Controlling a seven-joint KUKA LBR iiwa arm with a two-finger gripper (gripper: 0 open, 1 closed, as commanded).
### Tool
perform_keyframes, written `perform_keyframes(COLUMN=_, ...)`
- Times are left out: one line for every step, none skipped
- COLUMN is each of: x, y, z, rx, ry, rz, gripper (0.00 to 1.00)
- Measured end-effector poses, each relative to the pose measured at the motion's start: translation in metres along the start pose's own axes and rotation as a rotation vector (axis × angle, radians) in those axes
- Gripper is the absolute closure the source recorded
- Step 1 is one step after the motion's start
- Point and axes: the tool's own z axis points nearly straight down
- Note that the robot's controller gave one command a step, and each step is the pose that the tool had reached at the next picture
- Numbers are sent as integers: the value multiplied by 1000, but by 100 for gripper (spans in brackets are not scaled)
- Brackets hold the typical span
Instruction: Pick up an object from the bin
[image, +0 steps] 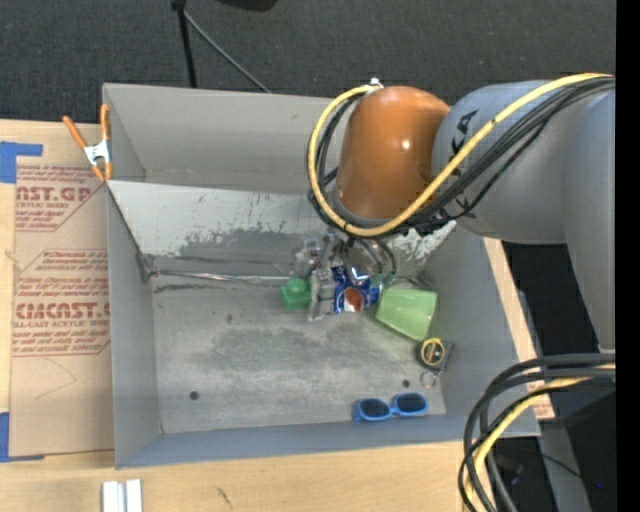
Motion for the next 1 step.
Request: perform_keyframes(x=-1, y=0, z=-3, rx=-1, ry=2, rz=0, gripper=100)
